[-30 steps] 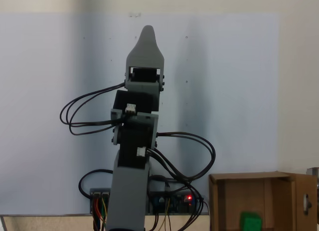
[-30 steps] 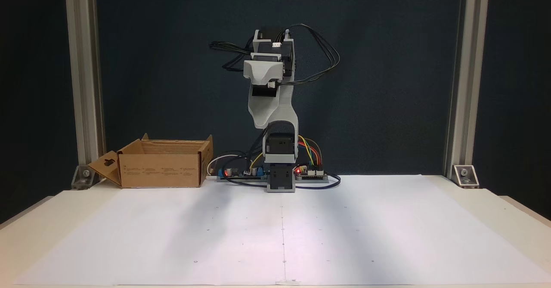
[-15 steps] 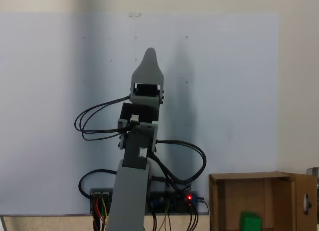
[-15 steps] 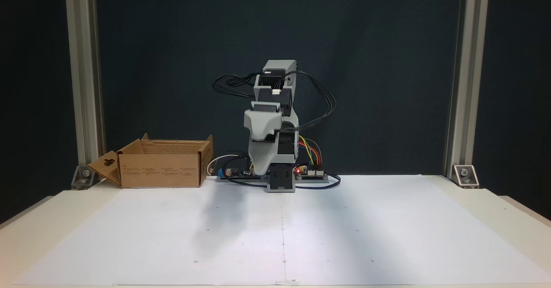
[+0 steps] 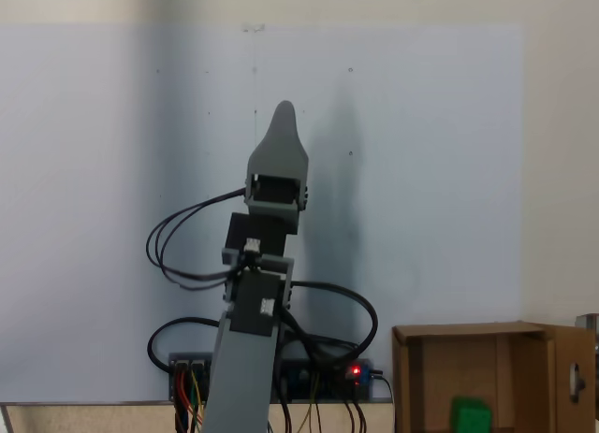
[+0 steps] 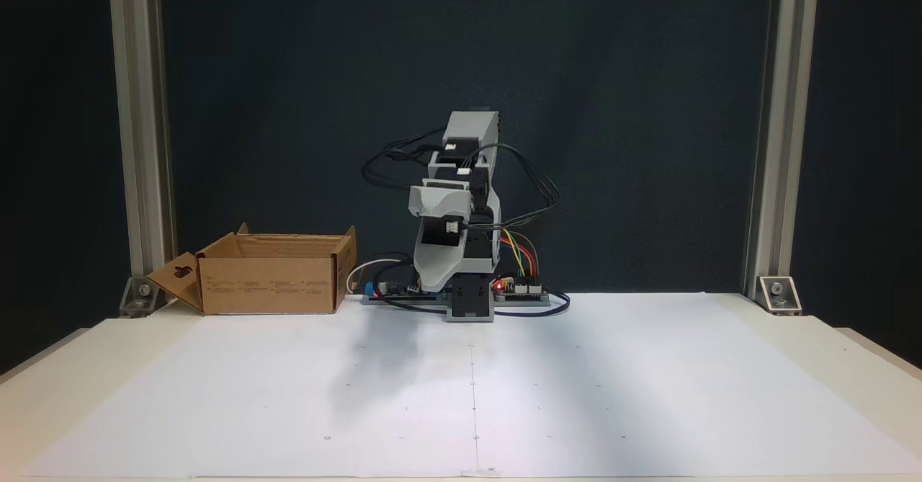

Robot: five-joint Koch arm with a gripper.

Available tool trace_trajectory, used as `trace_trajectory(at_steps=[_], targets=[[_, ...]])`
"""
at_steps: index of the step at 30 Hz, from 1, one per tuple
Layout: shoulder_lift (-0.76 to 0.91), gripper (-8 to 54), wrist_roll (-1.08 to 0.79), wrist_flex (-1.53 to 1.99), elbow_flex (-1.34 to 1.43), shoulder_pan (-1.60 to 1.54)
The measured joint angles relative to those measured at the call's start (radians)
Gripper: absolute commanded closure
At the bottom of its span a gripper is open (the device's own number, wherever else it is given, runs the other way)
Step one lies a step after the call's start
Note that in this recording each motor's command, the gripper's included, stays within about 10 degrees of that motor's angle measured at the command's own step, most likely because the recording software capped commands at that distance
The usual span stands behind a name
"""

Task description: Grasp a green dice and put it in the bin.

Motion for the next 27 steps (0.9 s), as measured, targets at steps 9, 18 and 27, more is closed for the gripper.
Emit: trace_trajectory(at_steps=[9,18,27], targets=[[0.048,1.5,0.000,-0.253,0.183,-0.043],[0.054,2.4,0.002,-0.500,0.365,-0.071],[0.054,2.4,0.002,-0.678,0.522,-0.067]])
